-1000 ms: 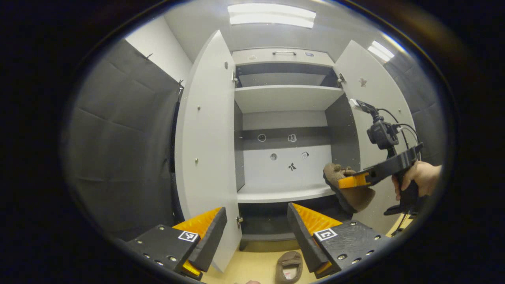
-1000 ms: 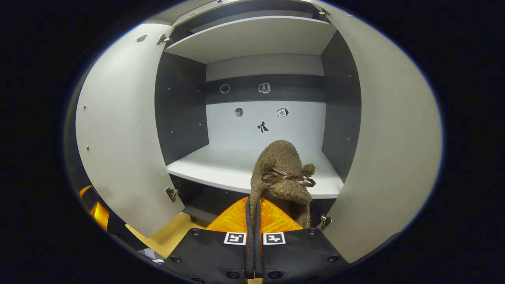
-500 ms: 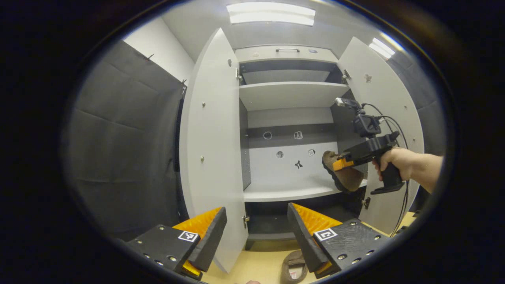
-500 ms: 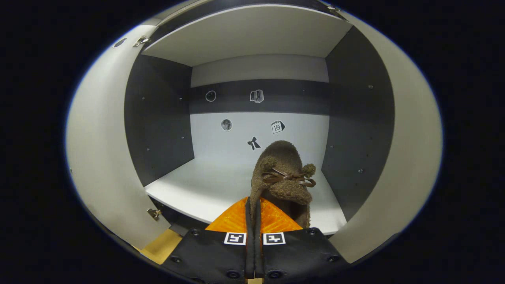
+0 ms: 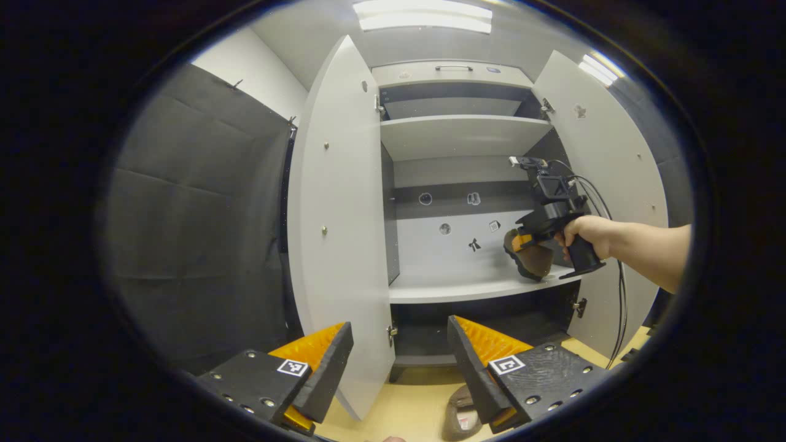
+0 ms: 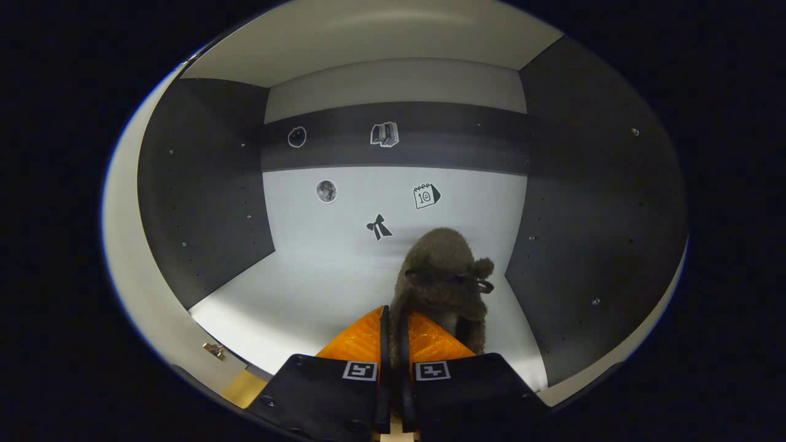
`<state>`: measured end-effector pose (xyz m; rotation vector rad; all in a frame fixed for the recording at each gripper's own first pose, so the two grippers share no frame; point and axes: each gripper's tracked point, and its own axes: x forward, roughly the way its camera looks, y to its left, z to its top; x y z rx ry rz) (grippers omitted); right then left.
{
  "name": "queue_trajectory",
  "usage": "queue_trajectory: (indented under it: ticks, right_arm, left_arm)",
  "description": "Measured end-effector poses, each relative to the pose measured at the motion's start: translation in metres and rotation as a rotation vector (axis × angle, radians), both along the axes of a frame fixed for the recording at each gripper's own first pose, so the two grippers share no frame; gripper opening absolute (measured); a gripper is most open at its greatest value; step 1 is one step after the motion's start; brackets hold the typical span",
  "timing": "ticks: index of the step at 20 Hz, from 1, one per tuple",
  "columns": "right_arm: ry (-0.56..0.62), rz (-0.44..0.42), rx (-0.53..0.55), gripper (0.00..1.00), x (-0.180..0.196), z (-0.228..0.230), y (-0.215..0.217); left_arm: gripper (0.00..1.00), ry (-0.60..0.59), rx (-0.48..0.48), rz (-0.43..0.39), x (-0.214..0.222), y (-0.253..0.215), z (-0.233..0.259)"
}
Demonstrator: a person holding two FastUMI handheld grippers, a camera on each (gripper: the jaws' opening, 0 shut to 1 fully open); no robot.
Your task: Grab one shoe with the right hand and put it into the shoe cabinet, grab the other shoe with the left hand and put it into the shoe cabinet; then close the right door with the right hand and the left door with the left hand.
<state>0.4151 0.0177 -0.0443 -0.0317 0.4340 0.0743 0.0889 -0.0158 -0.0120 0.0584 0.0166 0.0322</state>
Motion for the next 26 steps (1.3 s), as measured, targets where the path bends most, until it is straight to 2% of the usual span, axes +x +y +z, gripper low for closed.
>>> queue_trajectory:
  ticks: [1, 2, 3, 4, 7, 8, 13, 14, 15, 16, 17, 23, 26]
  right_arm:
    - [-0.014, -0.001, -0.006, 0.18, 0.001, 0.002, 0.0]
    - [-0.027, 0.014, 0.005, 0.19, -0.001, 0.007, 0.004]
    - [-0.046, 0.028, 0.012, 0.39, -0.005, 0.01, 0.009]
    - [-0.074, 0.038, 0.014, 0.51, -0.009, 0.016, 0.012]
    - [-0.169, 0.033, -0.003, 0.99, -0.029, 0.034, 0.008]
    - [-0.198, 0.036, -0.001, 0.99, -0.039, 0.041, 0.009]
    - [-0.342, 0.04, 0.0, 0.96, -0.099, 0.073, 0.006]
    - [-0.362, 0.048, 0.007, 0.99, -0.113, 0.078, 0.007]
    - [-0.373, 0.05, 0.011, 0.97, -0.125, 0.079, 0.007]
    - [-0.382, 0.055, 0.012, 0.96, -0.138, 0.08, 0.006]
    - [-0.389, 0.058, 0.01, 0.96, -0.15, 0.081, 0.005]
    - [-0.455, 0.05, 0.0, 0.99, -0.214, 0.08, -0.004]
    - [-0.444, 0.04, -0.034, 0.96, -0.237, 0.07, -0.01]
  left_arm:
    - [0.9, 0.003, -0.002, 0.001, 0.0, 0.001, -0.001]
    - [0.9, 0.006, -0.004, 0.002, 0.001, 0.001, -0.002]
    - [0.9, 0.009, -0.005, 0.002, 0.002, 0.002, -0.004]
    - [0.9, 0.011, -0.008, 0.001, 0.002, 0.003, -0.005]
    - [0.9, 0.021, -0.014, -0.008, 0.005, 0.005, -0.01]
    - [0.98, 0.028, -0.017, -0.016, 0.006, 0.005, -0.014]
    - [0.82, 0.082, -0.023, -0.076, 0.014, -0.005, -0.037]
    - [0.82, 0.097, -0.024, -0.097, 0.016, -0.01, -0.044]
    - [0.82, 0.115, -0.026, -0.125, 0.017, -0.016, -0.052]
    - [0.9, 0.133, -0.028, -0.151, 0.019, -0.021, -0.06]
    - [0.9, 0.153, -0.028, -0.173, 0.02, -0.027, -0.069]
    - [0.9, 0.341, 0.0, -0.279, 0.016, -0.058, -0.156]
    - [0.9, 0.43, 0.006, -0.308, 0.011, -0.068, -0.202]
